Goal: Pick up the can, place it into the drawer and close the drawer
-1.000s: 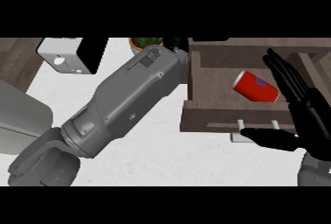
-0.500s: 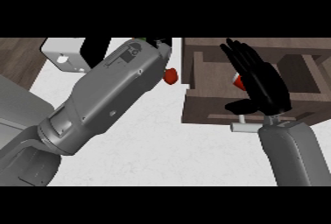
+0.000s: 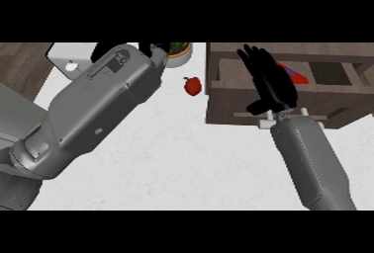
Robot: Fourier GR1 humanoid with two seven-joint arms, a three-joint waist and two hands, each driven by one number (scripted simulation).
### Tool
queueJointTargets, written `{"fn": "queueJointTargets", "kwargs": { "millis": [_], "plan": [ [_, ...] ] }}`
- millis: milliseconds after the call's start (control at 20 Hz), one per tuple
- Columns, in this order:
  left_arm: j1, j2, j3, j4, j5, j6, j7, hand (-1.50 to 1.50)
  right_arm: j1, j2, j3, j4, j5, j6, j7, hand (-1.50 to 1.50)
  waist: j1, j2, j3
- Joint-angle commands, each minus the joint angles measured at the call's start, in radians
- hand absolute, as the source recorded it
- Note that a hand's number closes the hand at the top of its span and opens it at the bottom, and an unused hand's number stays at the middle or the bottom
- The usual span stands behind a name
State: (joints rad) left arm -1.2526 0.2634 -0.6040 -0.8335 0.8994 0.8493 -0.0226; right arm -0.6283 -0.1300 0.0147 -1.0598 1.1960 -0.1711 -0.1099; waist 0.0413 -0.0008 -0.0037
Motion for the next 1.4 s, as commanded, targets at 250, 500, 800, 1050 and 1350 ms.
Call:
{"fn": "queueJointTargets", "kwargs": {
  "millis": [250, 500, 800, 1050, 1350],
  "plan": [
    [0.068, 0.121, 0.017, -0.133, -0.023, -0.042, 0.078, -1.5, -0.149, -0.006, -0.083, 0.363, 0.067, -0.258, -0.009, -1.5, 0.022, 0.011, 0.005],
    [0.102, 0.144, 0.024, -0.194, -0.043, -0.035, 0.093, -1.5, -0.243, 0.003, -0.112, 0.502, 0.093, -0.347, 0.009, -1.5, 0.027, 0.013, 0.005],
    [0.112, 0.147, 0.025, -0.248, -0.063, 0.002, 0.118, -1.5, -0.299, -0.059, -0.177, 0.643, 0.069, -0.479, -0.075, -1.5, 0.042, 0.022, 0.007],
    [0.118, 0.169, 0.025, -0.28, -0.09, 0.024, 0.151, -1.5, -0.45, -0.063, -0.186, 0.732, 0.101, -0.471, -0.007, -1.5, 0.037, 0.021, 0.006],
    [0.155, 0.191, 0.036, -0.336, -0.091, -0.008, 0.152, -1.5, -0.519, -0.087, -0.194, 0.802, 0.126, -0.511, 0.031, -1.5, 0.069, 0.031, 0.005]
  ]
}}
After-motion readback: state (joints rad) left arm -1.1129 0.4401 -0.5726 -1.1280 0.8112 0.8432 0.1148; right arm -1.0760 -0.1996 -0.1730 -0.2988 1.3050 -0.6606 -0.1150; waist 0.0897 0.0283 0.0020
